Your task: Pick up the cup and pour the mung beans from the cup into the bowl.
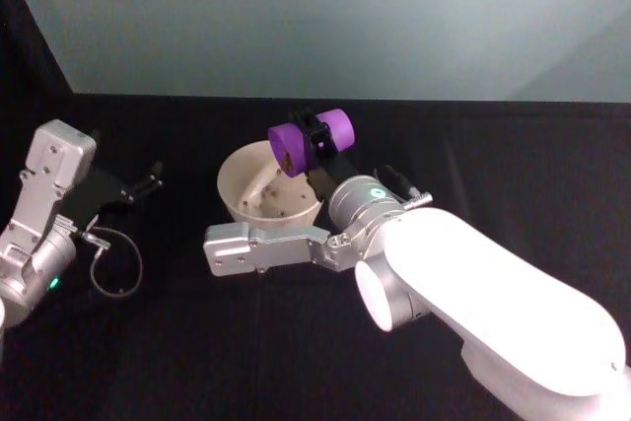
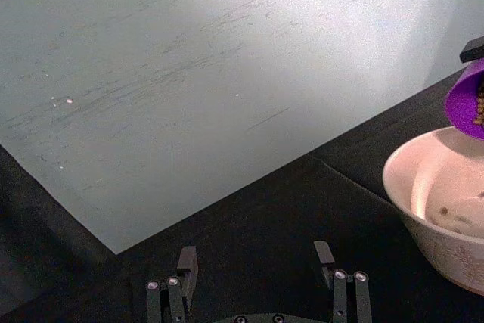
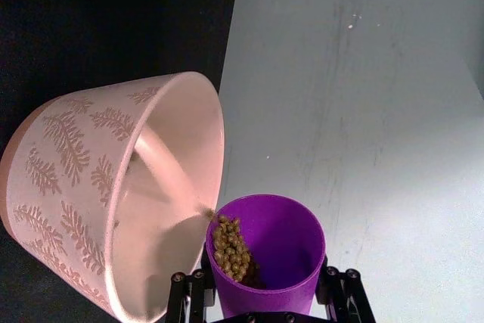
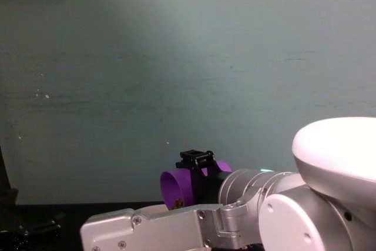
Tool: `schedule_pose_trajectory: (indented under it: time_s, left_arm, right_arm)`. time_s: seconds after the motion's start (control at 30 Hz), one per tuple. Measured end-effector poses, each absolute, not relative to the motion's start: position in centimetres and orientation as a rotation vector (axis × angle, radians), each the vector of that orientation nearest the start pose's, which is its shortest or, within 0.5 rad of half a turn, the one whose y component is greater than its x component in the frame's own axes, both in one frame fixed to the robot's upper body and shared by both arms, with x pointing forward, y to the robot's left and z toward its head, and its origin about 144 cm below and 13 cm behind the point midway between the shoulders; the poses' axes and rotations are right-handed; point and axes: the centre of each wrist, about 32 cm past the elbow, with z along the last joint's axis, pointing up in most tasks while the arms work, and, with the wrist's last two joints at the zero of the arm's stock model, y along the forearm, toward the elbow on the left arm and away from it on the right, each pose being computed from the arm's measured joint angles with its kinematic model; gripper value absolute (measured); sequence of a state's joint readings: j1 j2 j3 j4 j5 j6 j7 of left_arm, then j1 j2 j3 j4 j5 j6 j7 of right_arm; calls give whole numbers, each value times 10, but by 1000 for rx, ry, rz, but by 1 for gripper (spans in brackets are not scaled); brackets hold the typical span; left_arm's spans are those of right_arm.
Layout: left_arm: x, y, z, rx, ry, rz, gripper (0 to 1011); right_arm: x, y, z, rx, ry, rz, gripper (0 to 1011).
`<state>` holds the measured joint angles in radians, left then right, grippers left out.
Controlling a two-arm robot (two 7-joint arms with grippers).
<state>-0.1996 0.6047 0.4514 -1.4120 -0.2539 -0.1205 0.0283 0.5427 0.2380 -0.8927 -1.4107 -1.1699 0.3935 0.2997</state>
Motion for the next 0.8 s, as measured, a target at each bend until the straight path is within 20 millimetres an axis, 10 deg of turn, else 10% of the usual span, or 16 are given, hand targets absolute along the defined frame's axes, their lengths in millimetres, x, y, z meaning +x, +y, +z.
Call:
schedule_pose_trajectory:
  time_s: [0.8]
  left_arm:
    - [489, 310, 1140, 304, -285, 1248, 1000]
  right_arm:
    - [510, -70, 1204, -1124, -1383, -697, 717]
